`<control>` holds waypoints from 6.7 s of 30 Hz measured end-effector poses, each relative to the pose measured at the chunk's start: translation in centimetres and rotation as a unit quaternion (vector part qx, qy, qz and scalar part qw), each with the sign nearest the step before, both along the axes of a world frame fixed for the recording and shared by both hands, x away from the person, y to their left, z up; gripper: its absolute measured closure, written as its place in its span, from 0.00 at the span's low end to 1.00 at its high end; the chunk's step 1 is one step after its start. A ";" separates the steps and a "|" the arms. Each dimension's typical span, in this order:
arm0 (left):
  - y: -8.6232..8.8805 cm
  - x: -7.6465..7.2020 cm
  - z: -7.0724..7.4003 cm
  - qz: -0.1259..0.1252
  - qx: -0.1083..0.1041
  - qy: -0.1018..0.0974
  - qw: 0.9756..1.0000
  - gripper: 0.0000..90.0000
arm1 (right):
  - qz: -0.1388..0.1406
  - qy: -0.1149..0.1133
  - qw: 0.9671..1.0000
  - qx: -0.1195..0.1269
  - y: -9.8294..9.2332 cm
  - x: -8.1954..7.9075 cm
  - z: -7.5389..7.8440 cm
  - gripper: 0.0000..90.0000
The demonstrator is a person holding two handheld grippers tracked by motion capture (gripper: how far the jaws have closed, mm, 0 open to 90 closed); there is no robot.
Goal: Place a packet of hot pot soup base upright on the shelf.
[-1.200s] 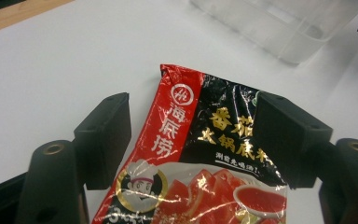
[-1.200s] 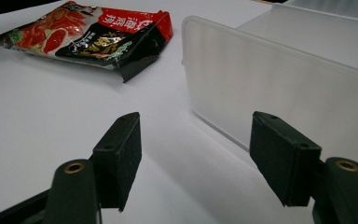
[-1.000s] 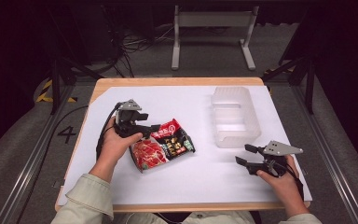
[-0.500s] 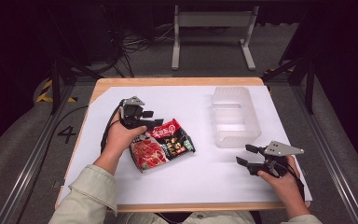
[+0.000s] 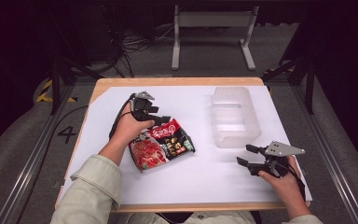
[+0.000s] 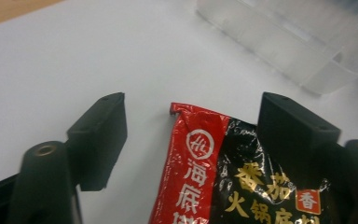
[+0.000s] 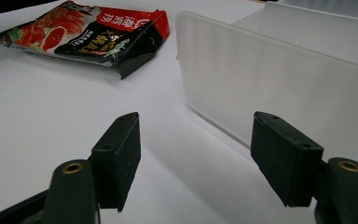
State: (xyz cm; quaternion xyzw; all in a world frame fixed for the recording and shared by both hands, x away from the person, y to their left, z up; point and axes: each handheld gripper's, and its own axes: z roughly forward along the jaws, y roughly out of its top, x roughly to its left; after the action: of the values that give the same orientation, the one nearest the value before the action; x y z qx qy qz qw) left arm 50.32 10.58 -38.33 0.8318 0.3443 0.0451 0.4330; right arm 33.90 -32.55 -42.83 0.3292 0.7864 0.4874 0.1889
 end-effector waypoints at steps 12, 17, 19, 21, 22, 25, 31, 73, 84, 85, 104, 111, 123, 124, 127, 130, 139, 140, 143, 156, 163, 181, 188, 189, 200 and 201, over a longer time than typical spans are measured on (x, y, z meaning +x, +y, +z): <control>-0.5 1.6 -1.7 -0.032 0.015 0.019 0.999 0.21 | 0.001 0.004 1.000 -0.006 0.2 0.0 0.1 0.37; -0.8 2.0 -2.7 -0.040 0.034 0.034 0.998 0.29 | 0.001 0.006 1.000 -0.005 0.1 0.2 0.0 0.37; -0.9 2.1 -2.9 -0.043 0.029 0.036 0.998 0.32 | 0.001 0.006 1.000 -0.006 0.1 0.2 0.0 0.37; -1.0 2.1 -3.2 -0.044 0.031 0.040 0.998 0.34 | 0.004 0.005 1.000 -0.007 0.1 0.2 0.0 0.37; -1.1 2.1 -3.4 -0.044 0.033 0.043 0.998 0.34 | 0.005 0.005 1.000 -0.006 0.1 0.2 0.0 0.37; -1.6 2.3 -3.9 -0.047 0.037 0.046 0.997 0.37 | 0.005 0.005 1.000 -0.007 0.2 0.1 0.0 0.37; -2.1 2.4 -4.7 -0.052 0.056 0.065 0.995 0.36 | 0.004 0.005 1.000 -0.006 0.0 0.1 0.1 0.37; -1.4 1.1 -3.2 -0.033 0.083 0.065 0.994 0.98 | 0.011 0.004 1.000 -0.009 0.3 0.2 0.0 0.37; 0.2 -0.2 -0.1 -0.024 0.066 0.038 0.997 0.98 | 0.012 0.004 1.000 -0.007 0.4 0.2 0.2 0.39; 0.3 -0.5 0.3 -0.021 0.068 0.032 0.997 0.98 | 0.012 0.004 1.000 -0.009 0.4 0.2 0.2 0.39; 2.2 -5.2 6.3 -0.030 -0.010 -0.058 0.998 0.99 | 0.016 0.001 1.000 -0.012 0.7 0.2 0.3 0.40; 1.9 -6.7 7.8 -0.026 -0.022 -0.102 0.994 0.99 | 0.019 0.002 1.000 -0.015 0.8 0.2 0.3 0.41; 2.2 -10.5 8.6 0.002 -0.091 -0.191 0.977 0.99 | 0.021 -0.003 1.000 -0.016 1.0 0.0 0.5 0.42; 2.3 -10.8 8.6 0.003 -0.093 -0.197 0.976 0.99 | 0.021 -0.004 1.000 -0.017 1.1 0.0 0.5 0.42; 2.5 -11.8 8.2 0.009 -0.107 -0.206 0.973 0.99 | 0.021 -0.005 1.000 -0.017 1.2 -0.1 0.6 0.43; 2.6 -12.0 8.1 0.009 -0.112 -0.200 0.973 0.99 | 0.021 -0.007 1.000 -0.015 1.3 -0.2 0.8 0.44; 2.4 -12.5 7.9 0.025 -0.124 -0.224 0.966 0.99 | 0.027 -0.018 0.999 -0.003 2.6 -0.2 1.9 0.43; 2.4 -12.5 7.8 0.026 -0.127 -0.226 0.965 0.99 | 0.029 -0.019 0.999 0.006 2.8 -0.1 2.2 0.43; 2.3 -12.6 7.7 0.025 -0.133 -0.230 0.964 0.99 | 0.035 -0.031 0.999 0.007 3.6 0.3 3.0 0.42; 1.7 -13.0 7.3 0.026 -0.135 -0.236 0.962 0.99 | 0.085 -0.036 0.995 0.035 7.6 2.3 6.0 0.39; 1.6 -13.3 7.2 0.028 -0.134 -0.238 0.962 0.99 | 0.105 -0.042 0.993 0.035 9.4 2.9 7.2 0.35; 1.5 -13.7 6.9 0.028 -0.140 -0.240 0.960 0.99 | 0.151 -0.030 0.987 0.041 13.2 4.6 7.4 0.32; 1.4 -13.7 6.9 0.023 -0.140 -0.236 0.961 0.99 | 0.163 -0.030 0.985 0.039 14.7 5.3 7.2 0.32; 1.4 -13.7 6.9 0.023 -0.140 -0.236 0.961 0.99 | 0.163 -0.030 0.985 0.039 14.7 5.3 7.2 0.32; 0.9 -13.8 6.8 0.016 -0.139 -0.229 0.963 0.98 | 0.182 -0.016 0.982 0.044 15.6 6.1 6.1 0.36; 0.9 -13.8 6.8 0.016 -0.139 -0.230 0.963 0.98 | 0.185 -0.013 0.981 0.048 15.6 6.2 6.0 0.37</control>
State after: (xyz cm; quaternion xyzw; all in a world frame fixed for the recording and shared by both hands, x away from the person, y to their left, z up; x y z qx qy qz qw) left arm 36.53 11.49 -31.52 0.7253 0.2513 0.1938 0.6110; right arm 40.07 -16.94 -36.82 0.1802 0.8070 0.5552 0.0900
